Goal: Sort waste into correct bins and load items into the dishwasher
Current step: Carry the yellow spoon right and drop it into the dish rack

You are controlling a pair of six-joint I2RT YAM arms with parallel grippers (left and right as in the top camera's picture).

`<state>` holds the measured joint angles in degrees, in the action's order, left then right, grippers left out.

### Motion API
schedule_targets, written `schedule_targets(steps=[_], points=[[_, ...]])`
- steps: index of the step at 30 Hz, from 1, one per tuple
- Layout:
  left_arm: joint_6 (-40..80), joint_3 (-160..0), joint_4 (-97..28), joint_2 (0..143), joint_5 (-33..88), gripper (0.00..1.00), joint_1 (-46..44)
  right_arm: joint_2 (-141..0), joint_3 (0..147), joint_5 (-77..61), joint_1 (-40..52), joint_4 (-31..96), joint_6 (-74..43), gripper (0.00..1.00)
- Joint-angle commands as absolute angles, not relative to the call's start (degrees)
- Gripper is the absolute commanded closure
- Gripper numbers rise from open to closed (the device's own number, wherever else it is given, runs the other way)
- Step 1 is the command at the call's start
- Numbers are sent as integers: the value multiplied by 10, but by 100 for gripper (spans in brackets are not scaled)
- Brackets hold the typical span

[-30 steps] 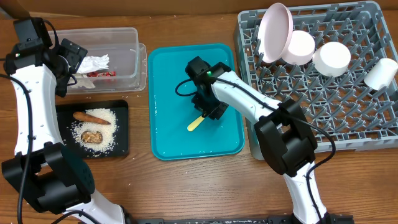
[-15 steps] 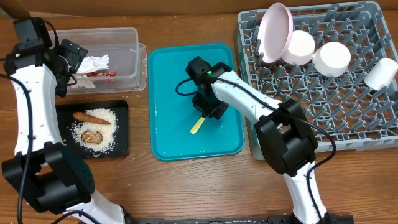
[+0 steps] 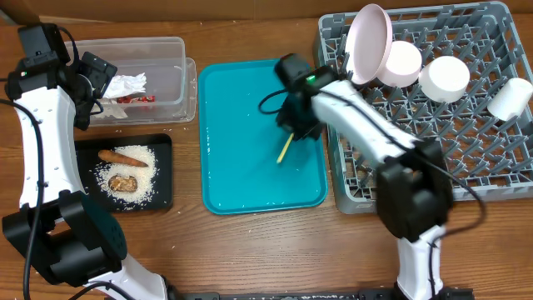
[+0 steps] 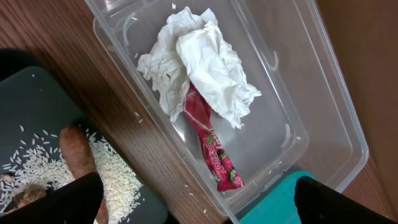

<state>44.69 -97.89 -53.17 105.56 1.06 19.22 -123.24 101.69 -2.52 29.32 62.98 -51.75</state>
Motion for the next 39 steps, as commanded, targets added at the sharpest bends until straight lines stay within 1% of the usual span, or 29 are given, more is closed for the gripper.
schedule_targets(steps=[1,8,12,19,29,39], points=[[452,-984,-531,1056,9,0,190,-1129,1051,-17,249,642,-360,96],[452,-984,-531,1056,9,0,190,-1055,1053,-11,156,646,-158,96],[452,-984,-531,1056,9,0,190,-1051,1053,-11,97,642,-91,96],[452,-984,-531,1056,9,0,190,-1056,1047,-16,41,601,-39,96],[452,-984,-531,1056,9,0,190,-1058,1025,-75,45,567,-25,96],[452,-984,-531,1056,9,0,190,-1098,1011,-128,53,543,-25,96]])
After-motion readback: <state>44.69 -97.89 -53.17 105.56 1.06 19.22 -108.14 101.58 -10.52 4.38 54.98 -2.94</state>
